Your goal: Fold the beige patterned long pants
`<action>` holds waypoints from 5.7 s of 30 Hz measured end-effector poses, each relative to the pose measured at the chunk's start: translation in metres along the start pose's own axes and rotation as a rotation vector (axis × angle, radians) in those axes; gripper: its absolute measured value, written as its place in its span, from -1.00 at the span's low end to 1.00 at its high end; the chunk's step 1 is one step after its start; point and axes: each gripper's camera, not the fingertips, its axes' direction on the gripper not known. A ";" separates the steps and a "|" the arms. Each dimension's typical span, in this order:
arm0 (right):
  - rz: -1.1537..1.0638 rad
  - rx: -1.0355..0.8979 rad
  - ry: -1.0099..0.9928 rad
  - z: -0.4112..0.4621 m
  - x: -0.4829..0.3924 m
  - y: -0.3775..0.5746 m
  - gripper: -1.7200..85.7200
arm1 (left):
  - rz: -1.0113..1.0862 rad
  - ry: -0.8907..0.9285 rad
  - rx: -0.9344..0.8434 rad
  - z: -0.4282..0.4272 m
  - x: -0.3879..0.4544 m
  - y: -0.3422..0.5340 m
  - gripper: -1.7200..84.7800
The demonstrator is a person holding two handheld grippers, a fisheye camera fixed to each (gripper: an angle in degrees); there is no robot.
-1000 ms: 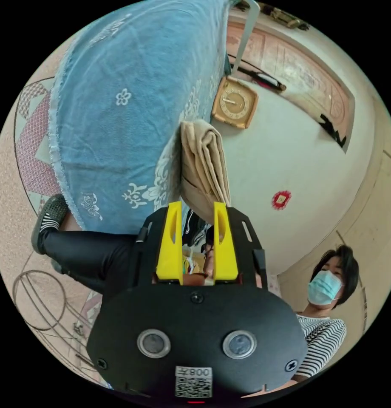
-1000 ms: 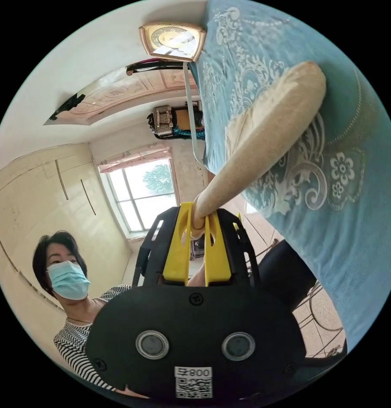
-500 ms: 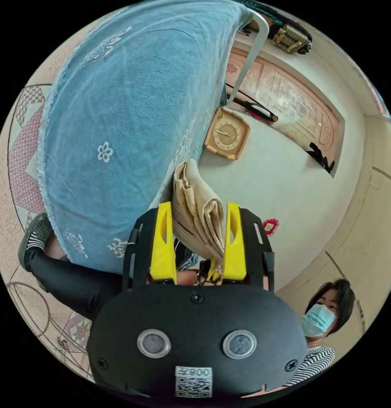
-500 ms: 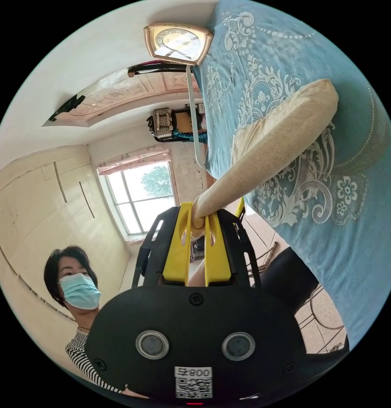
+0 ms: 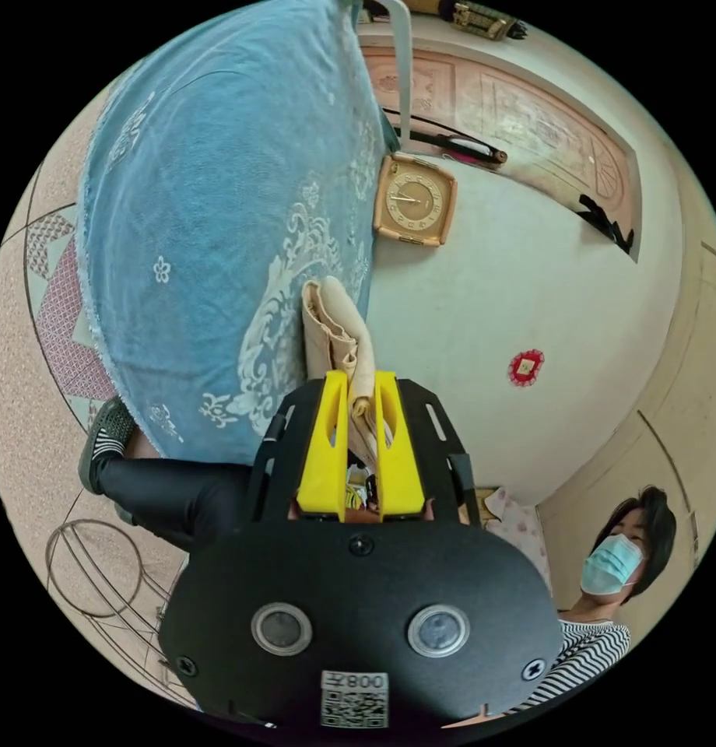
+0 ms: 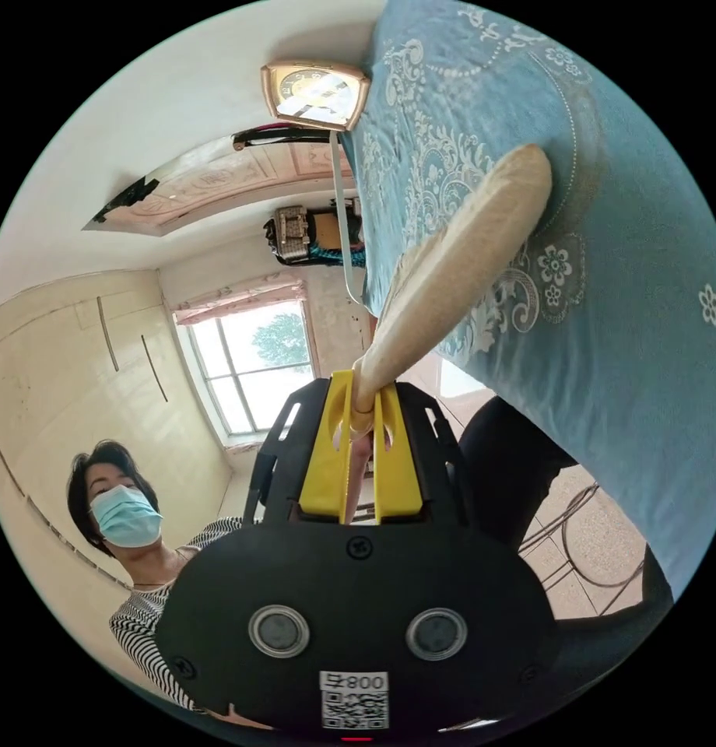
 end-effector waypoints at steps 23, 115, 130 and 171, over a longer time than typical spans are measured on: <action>-0.283 0.366 -0.133 -0.288 -0.028 0.282 -0.96 | 0.261 0.061 -0.426 0.279 0.251 0.047 -0.82; -0.402 0.908 0.829 -1.166 -0.279 -0.272 -0.96 | 1.006 -0.367 -0.992 1.822 0.848 -0.192 -0.96; -0.272 0.676 1.308 -1.144 -0.281 -0.511 -0.97 | 1.193 -0.626 -0.869 1.859 0.824 -0.173 -0.96; -0.181 1.356 0.798 -1.370 -0.216 -0.317 -0.94 | 1.232 -0.567 -0.938 1.784 0.786 -0.074 -0.96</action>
